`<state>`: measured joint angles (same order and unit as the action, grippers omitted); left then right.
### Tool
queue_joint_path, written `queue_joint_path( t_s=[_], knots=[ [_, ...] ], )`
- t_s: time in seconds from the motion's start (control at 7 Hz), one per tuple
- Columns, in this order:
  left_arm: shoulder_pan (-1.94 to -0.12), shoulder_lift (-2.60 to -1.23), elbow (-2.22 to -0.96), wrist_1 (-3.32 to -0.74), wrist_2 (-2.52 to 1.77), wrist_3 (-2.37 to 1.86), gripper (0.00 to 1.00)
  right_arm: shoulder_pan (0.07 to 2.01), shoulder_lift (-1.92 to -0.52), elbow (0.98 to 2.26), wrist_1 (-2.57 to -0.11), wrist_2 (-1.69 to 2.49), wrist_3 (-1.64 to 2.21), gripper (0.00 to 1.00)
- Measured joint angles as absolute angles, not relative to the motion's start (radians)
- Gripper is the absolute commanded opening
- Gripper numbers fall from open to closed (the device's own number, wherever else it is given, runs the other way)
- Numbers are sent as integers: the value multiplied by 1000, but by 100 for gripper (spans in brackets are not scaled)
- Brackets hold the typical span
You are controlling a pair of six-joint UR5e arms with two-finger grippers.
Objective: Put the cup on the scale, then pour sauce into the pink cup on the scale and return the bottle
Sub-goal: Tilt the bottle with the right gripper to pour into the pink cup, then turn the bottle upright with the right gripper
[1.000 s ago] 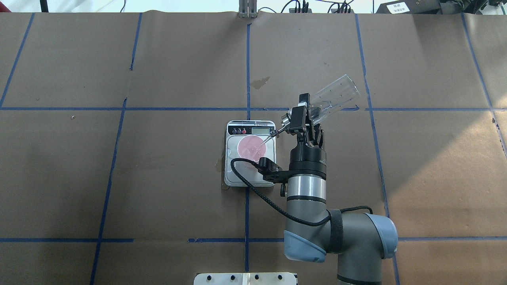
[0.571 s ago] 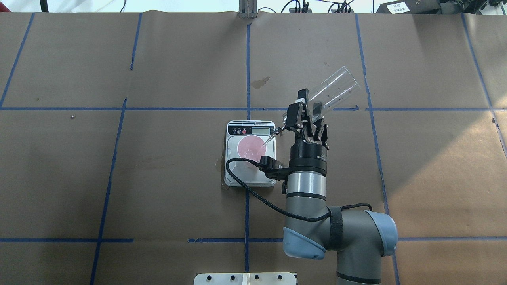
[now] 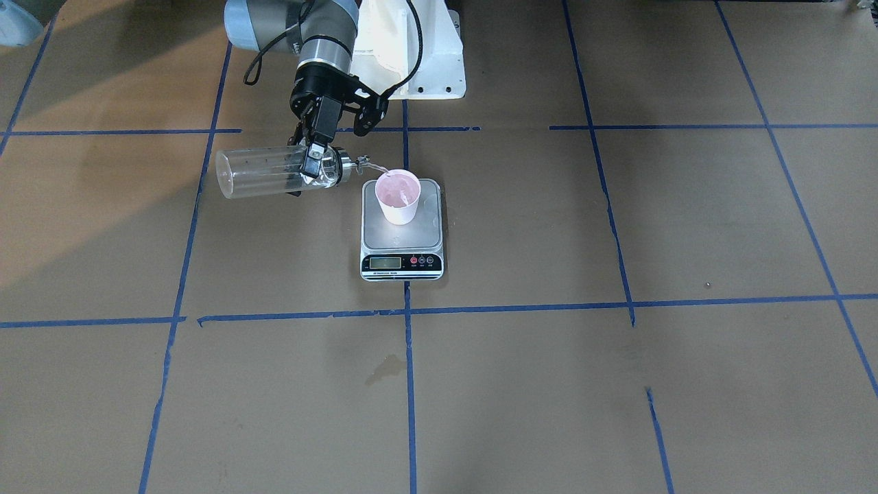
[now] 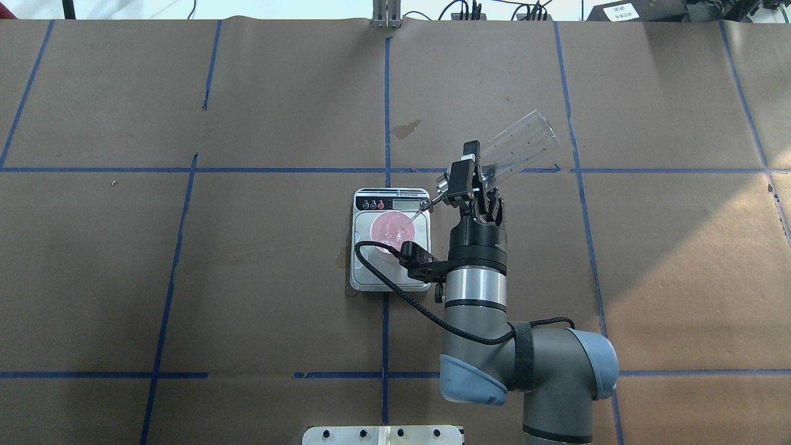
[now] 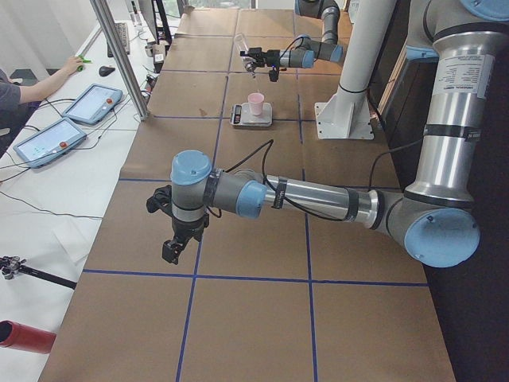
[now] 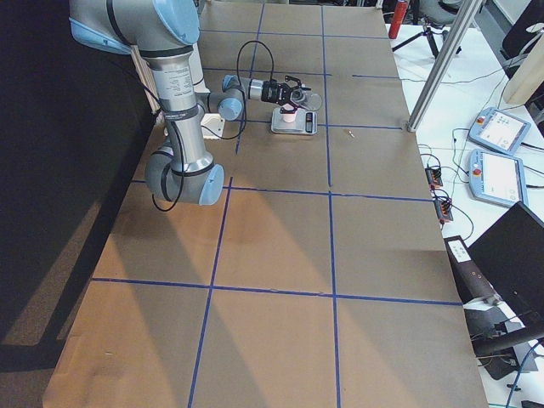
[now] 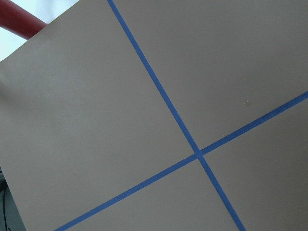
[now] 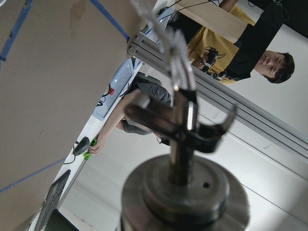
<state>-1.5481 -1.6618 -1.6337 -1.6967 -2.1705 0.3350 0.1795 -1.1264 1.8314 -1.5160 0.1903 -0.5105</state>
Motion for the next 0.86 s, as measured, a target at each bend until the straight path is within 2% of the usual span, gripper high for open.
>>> queue_joint_path(
  t_s=[0.86],
  knots=[
    [-1551, -1664, -1653, -1694, -2172, 333, 100, 178, -1116, 1804, -1510, 334, 8, 0]
  ],
)
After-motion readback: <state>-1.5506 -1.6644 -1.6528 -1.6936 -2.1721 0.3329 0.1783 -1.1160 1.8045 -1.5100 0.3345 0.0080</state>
